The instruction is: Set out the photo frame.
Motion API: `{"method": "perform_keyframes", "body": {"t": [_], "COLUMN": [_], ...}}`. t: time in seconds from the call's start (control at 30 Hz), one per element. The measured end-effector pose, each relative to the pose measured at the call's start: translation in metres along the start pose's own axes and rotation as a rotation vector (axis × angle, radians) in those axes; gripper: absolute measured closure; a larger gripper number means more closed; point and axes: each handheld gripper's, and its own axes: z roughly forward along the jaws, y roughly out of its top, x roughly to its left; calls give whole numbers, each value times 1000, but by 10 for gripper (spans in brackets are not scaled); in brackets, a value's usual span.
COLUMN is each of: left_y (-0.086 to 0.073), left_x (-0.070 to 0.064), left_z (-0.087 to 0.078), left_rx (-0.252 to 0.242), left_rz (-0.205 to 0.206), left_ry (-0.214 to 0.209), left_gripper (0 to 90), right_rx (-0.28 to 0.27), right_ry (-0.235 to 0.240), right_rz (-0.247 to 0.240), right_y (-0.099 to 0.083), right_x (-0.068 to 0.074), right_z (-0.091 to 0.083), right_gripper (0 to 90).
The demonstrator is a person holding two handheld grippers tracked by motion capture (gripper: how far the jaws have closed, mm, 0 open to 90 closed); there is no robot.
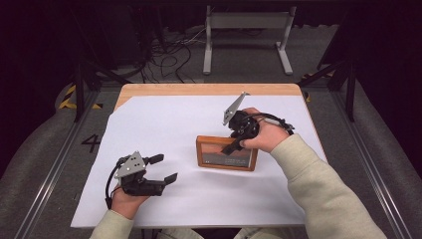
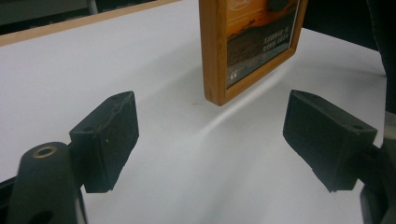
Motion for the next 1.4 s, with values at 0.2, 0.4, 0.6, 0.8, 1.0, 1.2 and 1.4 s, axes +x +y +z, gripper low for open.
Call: {"method": "perform_keyframes", "body": {"t": [0.2,0.4,0.6,0.8,1.0,1.2,1.4], "left_y": [0,0,0,0,0,0,0], "left_x": [0,0,0,0,-1,-1,-1], "left_z": [1,0,0,1,1,1,1], "left_rx": [4,-1,1,6,8,4,8], "left_rz": [-5,1,-1,1,3,2,1], "left_ry": [-5,-3,-2,-3,-7,-8,-9], "left_gripper": [186,186,186,186,186,186,185], "right_rx": [0,7,8,26,25,9,-32], "right_ry": [21,46,58,48,22,-14,-89], "right_rz": [-19,-43,-57,-77,-92,-91,-79], "right_y": [-2,-5,-10,-14,-15,-16,-17], "right_x": [-6,-11,-16,-18,-20,-22,-27], "right_z": [9,19,24,26,26,25,22], "right_gripper": [704,704,704,704,704,672,598]}}
